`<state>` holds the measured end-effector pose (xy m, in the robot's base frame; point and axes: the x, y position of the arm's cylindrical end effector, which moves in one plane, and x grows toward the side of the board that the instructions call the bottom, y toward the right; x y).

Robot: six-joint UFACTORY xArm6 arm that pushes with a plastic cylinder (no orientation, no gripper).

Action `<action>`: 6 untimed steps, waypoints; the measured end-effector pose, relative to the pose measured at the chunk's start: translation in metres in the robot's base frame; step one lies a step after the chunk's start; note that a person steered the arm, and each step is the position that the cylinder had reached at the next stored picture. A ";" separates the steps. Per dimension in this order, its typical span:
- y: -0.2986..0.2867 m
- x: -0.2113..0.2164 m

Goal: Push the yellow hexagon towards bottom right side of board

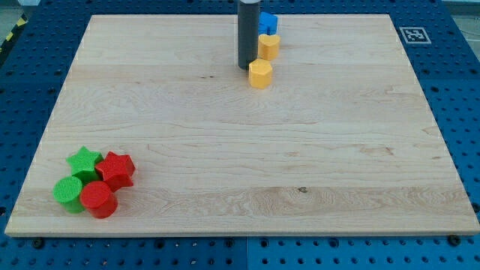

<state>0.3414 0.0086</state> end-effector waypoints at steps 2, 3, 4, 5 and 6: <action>0.007 0.033; 0.028 0.034; 0.032 0.036; 0.032 0.036; 0.038 0.036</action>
<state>0.3775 0.0470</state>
